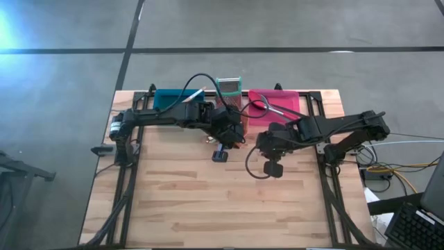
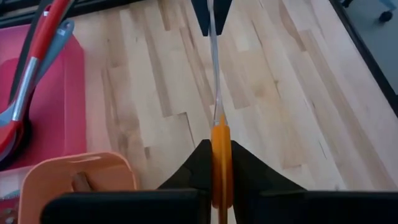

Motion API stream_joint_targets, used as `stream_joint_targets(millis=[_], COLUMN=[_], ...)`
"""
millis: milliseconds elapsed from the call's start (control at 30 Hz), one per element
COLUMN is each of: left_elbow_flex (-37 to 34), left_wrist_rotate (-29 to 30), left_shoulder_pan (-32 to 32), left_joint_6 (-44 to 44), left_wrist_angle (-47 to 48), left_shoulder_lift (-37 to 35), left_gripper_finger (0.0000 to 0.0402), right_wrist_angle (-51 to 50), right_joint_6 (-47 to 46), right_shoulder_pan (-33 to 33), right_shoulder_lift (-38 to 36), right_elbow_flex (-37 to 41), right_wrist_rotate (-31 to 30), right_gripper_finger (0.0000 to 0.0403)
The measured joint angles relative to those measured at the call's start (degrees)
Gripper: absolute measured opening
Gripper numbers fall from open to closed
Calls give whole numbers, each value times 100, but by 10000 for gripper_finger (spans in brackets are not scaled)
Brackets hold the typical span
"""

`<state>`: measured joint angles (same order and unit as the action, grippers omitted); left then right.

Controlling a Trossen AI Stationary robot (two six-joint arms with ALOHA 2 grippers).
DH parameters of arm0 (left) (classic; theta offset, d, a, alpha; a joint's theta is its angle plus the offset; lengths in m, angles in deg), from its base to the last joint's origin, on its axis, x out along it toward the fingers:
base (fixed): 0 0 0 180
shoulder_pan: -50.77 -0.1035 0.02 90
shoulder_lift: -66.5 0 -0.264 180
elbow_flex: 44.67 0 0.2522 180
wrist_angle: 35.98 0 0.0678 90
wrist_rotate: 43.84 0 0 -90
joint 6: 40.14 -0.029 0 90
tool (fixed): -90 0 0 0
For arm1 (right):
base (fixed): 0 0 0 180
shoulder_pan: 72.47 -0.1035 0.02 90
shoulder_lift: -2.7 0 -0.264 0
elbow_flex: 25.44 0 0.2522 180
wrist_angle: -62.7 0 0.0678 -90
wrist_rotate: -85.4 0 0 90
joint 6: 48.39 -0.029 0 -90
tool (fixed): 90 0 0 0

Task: Pick & Place Kitchen Items
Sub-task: Put the orange spatula into the blue bin

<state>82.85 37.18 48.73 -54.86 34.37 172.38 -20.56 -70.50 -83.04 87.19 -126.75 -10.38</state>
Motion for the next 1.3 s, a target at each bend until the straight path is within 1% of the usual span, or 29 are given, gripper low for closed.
stream_joint_targets(millis=[133,267,400,533,633,733,867,967,1167,1300], left_elbow_flex=[0,0,-2,-12,-112,-448,-1298,-2207,-4335,-5520], left_wrist_rotate=[-7,10,413,777,999,1178,1362,1432,1449,1450], left_shoulder_pan=[0,-5,-53,-209,-374,-602,-948,-1190,-1631,-1881], left_joint_6=[0,6,22,169,369,533,793,1034,1267,1380], left_wrist_angle=[0,17,306,510,555,478,119,-541,-2256,-2861], left_shoulder_lift=[0,-5,-107,-363,-663,-1138,-1999,-2779,-4381,-5142], left_gripper_finger=[28,28,28,28,28,28,28,28,28,28], right_wrist_angle=[0,3,-125,-291,-527,-826,-1114,-1150,-1156,-1161], right_joint_6=[-36,-143,-461,-635,-725,-780,-786,-768,-754,-752], right_shoulder_pan=[2,0,-3,-2,-2,-2,-2,-2,0,2], right_shoulder_lift=[0,-34,-159,-329,-452,-551,-629,-694,-852,-980], right_elbow_flex=[0,0,-2,-4,-4,16,35,39,43,52], right_wrist_rotate=[4,8,23,-1,-24,-165,-421,-631,-1115,-1251], right_gripper_finger=[10,28,60,100,130,157,185,198,205,205])
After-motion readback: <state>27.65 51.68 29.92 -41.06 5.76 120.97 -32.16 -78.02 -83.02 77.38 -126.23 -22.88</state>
